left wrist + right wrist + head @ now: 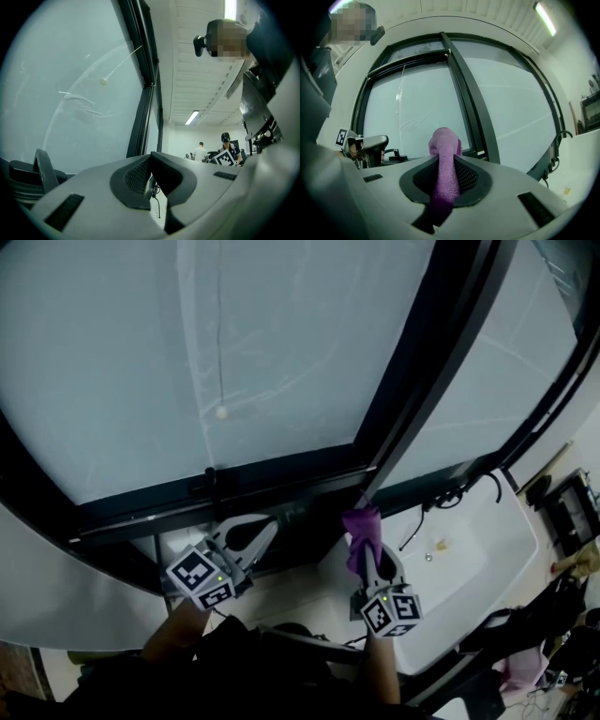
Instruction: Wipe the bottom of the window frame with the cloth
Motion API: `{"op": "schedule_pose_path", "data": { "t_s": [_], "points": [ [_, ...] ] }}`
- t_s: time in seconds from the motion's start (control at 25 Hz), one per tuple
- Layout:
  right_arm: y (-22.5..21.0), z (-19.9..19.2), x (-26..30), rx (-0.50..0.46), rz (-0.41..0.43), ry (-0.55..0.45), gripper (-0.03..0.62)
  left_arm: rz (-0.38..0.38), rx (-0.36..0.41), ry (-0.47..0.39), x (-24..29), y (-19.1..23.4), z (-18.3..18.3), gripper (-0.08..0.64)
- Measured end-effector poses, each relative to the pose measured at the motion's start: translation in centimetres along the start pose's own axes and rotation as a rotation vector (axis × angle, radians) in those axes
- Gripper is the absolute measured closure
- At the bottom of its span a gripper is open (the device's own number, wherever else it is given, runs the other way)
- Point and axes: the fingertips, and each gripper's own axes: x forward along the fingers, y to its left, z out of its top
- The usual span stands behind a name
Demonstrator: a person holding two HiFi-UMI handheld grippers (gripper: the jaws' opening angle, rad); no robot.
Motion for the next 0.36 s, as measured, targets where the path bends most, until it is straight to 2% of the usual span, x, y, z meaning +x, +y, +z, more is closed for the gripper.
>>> {"op": "schedule_pose_path", "data": {
  "t_s": [0.12,0.36],
  "points": [
    [-0.56,-0.16,-0.08,0.034,-0.015,0.0,0.529,0.013,0.013,-0.023,0.07,0.34,0.36,0.568],
    [-0.04,-0.71,0.18,0.005,-0.015,0.001,0.529,-0.027,0.033,-0.003,0.22,0.59,-0.19,0.568]
  ]
}}
